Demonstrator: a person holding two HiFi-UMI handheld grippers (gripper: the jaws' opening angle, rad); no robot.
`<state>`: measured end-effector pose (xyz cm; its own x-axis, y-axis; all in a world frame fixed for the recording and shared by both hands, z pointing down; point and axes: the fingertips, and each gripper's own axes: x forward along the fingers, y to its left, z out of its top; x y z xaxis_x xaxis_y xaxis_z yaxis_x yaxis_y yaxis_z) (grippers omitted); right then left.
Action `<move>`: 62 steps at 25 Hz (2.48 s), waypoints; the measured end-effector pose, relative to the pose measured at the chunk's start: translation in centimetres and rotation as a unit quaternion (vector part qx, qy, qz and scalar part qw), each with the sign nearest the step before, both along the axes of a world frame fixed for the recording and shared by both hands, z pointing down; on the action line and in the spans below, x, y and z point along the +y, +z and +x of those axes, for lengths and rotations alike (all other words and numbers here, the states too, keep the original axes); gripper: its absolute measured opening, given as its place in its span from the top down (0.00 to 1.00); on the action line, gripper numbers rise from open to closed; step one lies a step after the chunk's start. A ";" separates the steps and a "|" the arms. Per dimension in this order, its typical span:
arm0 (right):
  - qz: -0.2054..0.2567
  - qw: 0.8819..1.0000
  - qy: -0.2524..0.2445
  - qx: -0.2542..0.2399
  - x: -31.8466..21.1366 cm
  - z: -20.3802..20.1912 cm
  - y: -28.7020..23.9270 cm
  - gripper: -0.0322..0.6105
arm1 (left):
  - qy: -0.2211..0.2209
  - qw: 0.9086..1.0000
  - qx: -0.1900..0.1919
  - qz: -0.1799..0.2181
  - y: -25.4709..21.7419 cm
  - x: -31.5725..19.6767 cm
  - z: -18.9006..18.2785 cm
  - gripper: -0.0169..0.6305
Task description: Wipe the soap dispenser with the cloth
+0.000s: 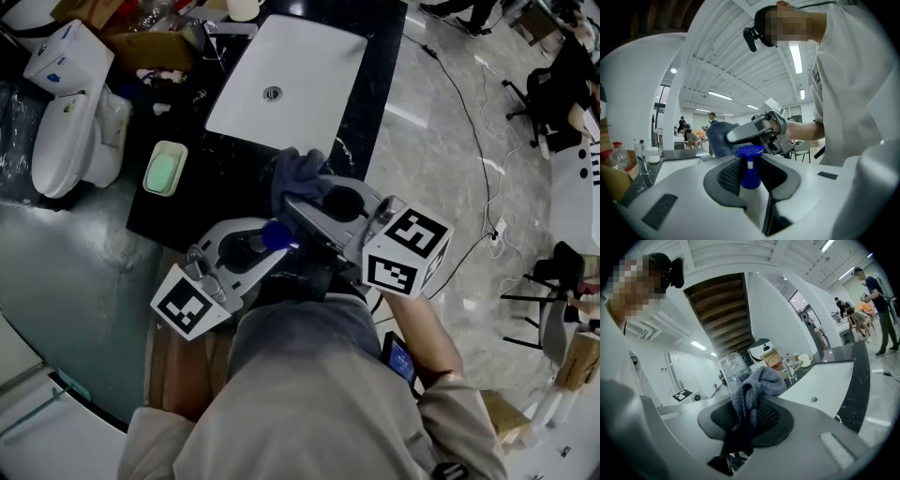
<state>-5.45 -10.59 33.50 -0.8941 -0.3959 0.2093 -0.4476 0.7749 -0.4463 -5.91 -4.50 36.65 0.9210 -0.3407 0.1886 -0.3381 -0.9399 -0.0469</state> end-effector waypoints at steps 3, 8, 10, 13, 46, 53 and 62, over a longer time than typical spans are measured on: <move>0.003 1.000 -0.012 0.025 0.2 -0.3 1.4 0.84 | 0.015 1.000 -0.009 0.019 0.0 0.3 0.3 0.85; 0.002 0.998 -0.033 0.049 0.1 -0.8 2.8 0.84 | 0.008 1.000 0.001 0.007 0.1 0.4 -0.1 0.85; -0.005 0.998 -0.039 0.053 0.0 -1.0 3.6 0.84 | 0.006 1.000 0.004 0.006 0.1 0.3 0.0 0.85; -0.020 0.997 -0.045 0.053 -0.4 -1.1 4.5 0.84 | 0.006 1.000 0.001 0.004 0.2 0.3 0.0 0.85; -0.134 0.988 -0.065 0.036 -2.7 -1.1 11.2 0.84 | -0.017 1.000 0.018 -0.014 0.1 -0.2 -0.1 0.85; -0.152 0.985 -0.066 0.043 -2.6 -1.3 12.9 0.84 | -0.016 1.000 0.018 -0.009 0.0 -0.1 -0.1 0.85; -0.164 0.983 -0.065 0.059 -2.5 -1.5 14.9 0.84 | -0.018 0.999 0.028 -0.014 -0.1 -0.1 -0.1 0.85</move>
